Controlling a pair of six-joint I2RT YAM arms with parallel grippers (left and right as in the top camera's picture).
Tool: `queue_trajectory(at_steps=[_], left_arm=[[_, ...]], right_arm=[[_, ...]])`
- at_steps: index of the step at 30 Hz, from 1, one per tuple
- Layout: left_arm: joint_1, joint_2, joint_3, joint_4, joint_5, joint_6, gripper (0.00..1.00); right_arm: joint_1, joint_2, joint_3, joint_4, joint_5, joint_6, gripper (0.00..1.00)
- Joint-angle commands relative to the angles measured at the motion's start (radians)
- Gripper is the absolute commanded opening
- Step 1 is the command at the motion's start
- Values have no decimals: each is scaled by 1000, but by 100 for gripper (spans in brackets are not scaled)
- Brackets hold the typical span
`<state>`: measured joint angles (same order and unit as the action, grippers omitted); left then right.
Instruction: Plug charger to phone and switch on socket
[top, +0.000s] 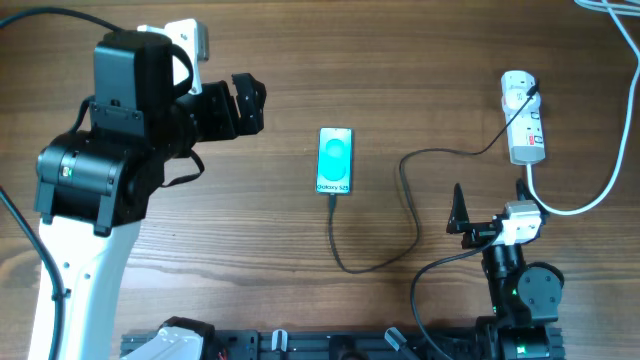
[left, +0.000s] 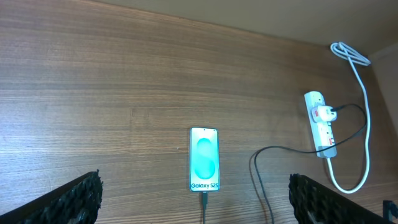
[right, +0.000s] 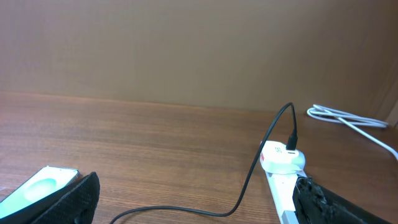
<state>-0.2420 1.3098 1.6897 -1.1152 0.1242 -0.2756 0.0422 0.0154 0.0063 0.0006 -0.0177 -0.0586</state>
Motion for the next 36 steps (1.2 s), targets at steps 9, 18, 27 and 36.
queue_trajectory(at_steps=[9,18,27,36], left_arm=[[-3,-5,4,-1,-6,6,100],[0,-7,4,-37,-28,10,100],[47,-209,-321,-18,-111,9,100],[166,-565,-716,271,90,294,100]], right_arm=[[-5,-12,-2,5,5,-18,100],[-5,-12,-2,5,5,-18,100],[-5,-12,-2,5,5,-18,100],[-5,-12,-2,5,5,-17,100]])
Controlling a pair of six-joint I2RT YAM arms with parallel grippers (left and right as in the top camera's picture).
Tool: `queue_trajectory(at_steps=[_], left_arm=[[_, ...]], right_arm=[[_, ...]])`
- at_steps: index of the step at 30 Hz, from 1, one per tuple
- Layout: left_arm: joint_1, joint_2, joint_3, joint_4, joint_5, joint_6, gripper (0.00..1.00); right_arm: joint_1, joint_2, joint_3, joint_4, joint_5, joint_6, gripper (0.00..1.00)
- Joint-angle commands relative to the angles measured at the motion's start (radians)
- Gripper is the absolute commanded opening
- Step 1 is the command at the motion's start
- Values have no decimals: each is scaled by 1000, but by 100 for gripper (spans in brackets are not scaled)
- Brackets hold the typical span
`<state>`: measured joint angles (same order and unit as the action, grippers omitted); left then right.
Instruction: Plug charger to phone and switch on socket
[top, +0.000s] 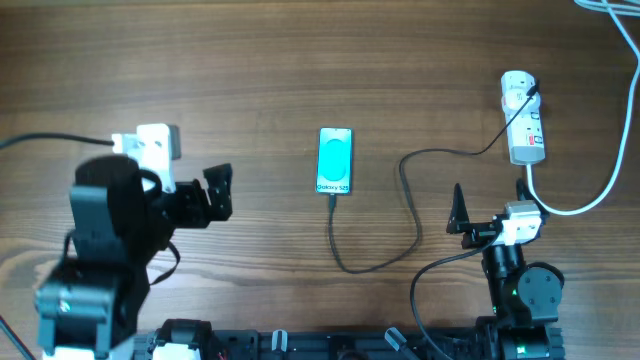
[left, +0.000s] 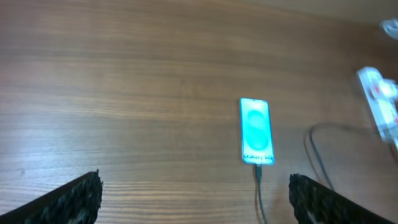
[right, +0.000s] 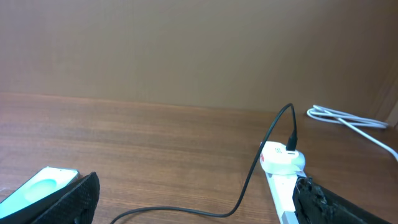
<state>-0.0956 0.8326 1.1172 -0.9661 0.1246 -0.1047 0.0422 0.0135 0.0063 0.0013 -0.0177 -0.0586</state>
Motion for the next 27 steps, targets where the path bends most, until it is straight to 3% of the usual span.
queue_trajectory(at_steps=[1,7,11,20,27], left_arm=[[29,-124,-195,172,98,123,100],[118,-400,-546,419,201,123,100],[122,-589,-764,539,212,61,100],[122,-786,-991,819,211,37,100],[122,-830,-1049,893,167,2,100]], right_arm=[[-5,-10,-2,4,5,-18,100],[-5,-10,-2,4,5,-17,100],[-5,-10,-2,4,5,-18,100],[-5,-10,-2,4,5,-18,100],[-5,-10,-2,4,5,-18,100]])
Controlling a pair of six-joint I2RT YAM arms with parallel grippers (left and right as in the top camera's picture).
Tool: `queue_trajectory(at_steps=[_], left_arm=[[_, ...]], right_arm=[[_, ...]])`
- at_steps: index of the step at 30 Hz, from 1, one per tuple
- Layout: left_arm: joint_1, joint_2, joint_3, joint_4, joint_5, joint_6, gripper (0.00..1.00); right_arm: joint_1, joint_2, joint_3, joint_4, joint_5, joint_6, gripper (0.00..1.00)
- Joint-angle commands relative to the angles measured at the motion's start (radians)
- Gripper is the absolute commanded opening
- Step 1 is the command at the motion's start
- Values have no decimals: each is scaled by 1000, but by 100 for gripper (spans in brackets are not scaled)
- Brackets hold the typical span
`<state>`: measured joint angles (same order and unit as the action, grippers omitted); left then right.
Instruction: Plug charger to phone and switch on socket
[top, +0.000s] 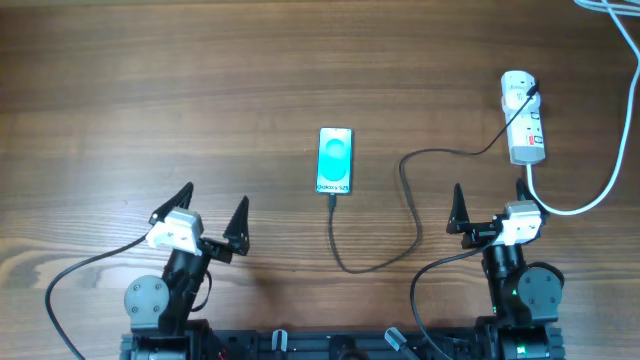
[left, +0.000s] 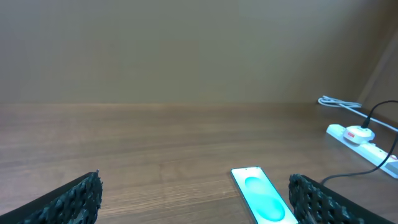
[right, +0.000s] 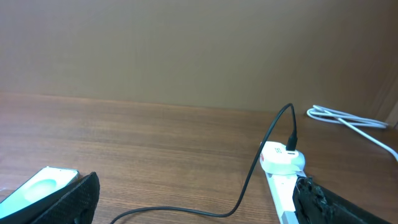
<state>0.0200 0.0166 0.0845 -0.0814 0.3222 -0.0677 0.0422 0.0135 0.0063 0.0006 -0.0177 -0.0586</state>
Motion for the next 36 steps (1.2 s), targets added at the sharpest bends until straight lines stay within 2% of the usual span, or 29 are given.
queue_trajectory(at_steps=[1,7,10,13,18,23,24,26,36], left_arm=[[6,-14,-17,8,-48,-50,100],[4,-14,-27,38,-81,-49,100],[-1,-14,-79,154,-83,-70,100],[-3,-14,-79,144,-105,-72,100],[-3,-14,-79,18,-160,-70,100],[-3,-14,-79,5,-298,-45,100],[-3,-14,-79,5,-298,21,100],[-3,-14,-79,3,-298,67,100],[-3,-14,-79,3,-294,90,100]], right_arm=[[-5,-10,-2,5,5,-18,100],[-5,-10,-2,5,5,-18,100],[-5,-10,-2,5,5,-18,100],[-5,-10,-2,5,5,-18,100],[-5,-10,-2,5,5,-18,100],[-5,-10,-2,5,5,-18,100],[-5,-10,-2,5,5,-18,100],[-5,-10,-2,5,5,-18,100],[-5,-10,-2,5,5,-18,100]])
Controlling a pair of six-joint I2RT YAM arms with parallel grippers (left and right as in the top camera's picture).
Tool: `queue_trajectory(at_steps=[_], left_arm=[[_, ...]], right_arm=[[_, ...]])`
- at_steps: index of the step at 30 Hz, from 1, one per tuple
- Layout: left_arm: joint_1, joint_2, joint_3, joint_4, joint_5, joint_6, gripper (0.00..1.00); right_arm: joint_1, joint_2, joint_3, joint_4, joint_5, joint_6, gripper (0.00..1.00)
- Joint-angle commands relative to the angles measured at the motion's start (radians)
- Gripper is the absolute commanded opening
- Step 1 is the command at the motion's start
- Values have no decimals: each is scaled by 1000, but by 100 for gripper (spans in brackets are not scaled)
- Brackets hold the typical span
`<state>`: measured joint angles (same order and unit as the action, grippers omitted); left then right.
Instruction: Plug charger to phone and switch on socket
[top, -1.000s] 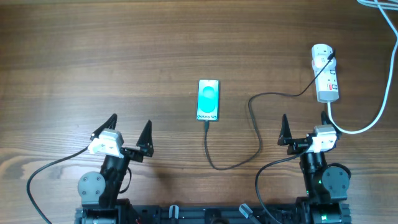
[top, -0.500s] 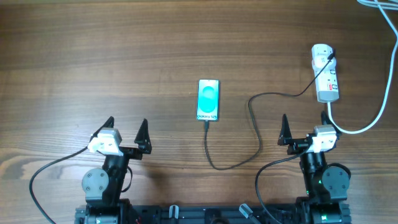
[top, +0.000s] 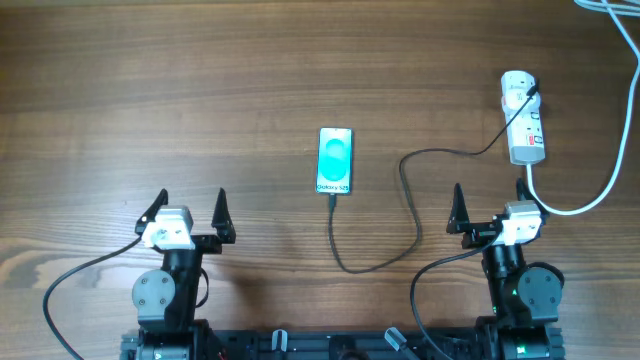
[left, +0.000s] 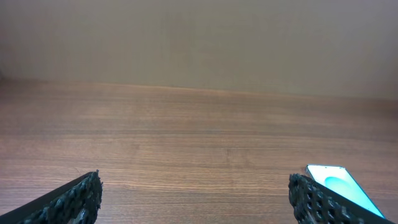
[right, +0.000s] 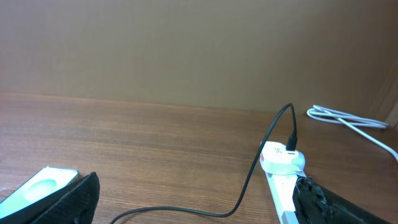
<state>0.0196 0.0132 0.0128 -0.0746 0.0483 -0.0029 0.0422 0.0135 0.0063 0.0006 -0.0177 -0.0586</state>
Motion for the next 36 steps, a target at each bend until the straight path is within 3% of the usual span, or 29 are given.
queue_trajectory(at_steps=[1,36], left_arm=[[-3,-10,-7,-4,-20,26,100],[-3,-10,-7,-2,-31,25,100]], right_arm=[[-5,-10,-2,5,5,-18,100],[-5,-10,-2,5,5,-18,100]])
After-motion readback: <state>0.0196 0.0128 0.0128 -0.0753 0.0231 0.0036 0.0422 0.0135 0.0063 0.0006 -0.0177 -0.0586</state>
